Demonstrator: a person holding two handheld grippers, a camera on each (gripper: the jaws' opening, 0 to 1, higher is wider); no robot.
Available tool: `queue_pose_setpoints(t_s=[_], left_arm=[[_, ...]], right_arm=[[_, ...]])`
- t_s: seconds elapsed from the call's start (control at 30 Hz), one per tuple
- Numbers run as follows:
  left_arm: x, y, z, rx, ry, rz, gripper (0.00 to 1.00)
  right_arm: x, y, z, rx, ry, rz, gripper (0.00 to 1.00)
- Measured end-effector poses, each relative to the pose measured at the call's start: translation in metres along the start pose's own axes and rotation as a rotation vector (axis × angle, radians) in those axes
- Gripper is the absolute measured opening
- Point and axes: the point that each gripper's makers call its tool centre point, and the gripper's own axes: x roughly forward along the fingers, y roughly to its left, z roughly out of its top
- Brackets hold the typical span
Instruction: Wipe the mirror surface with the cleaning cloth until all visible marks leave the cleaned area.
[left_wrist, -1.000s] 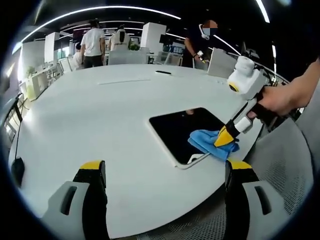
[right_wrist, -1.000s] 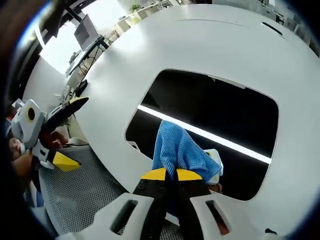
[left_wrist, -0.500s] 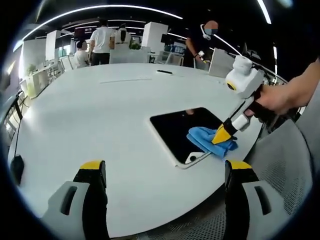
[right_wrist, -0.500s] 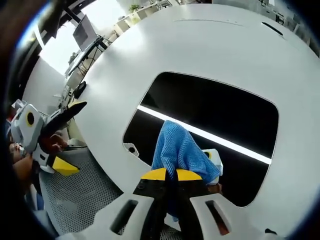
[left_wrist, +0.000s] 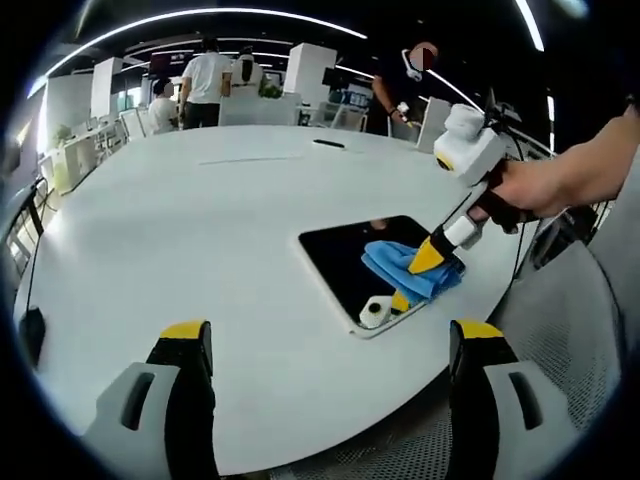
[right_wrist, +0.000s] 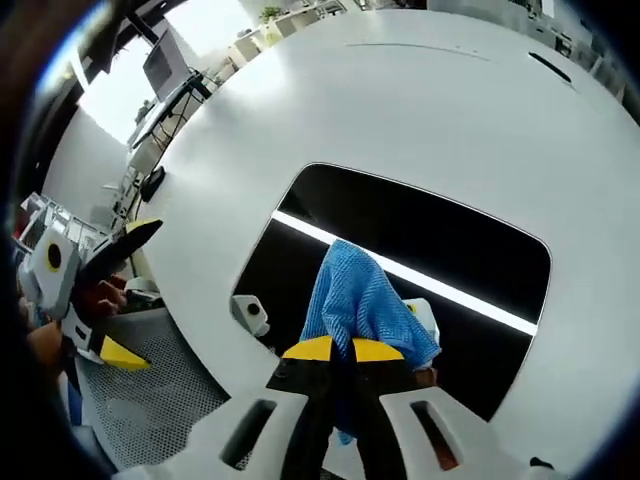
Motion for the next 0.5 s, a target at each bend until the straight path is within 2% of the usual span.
queue_pose_setpoints(t_s=[0.5], left_arm=[[0.002,0.002,-0.001,-0.003,-0.005,-0.002,0.97]], right_arm=[[0.004,-0.012,0.025,-0.039,-0.006,-0.044,0.00]])
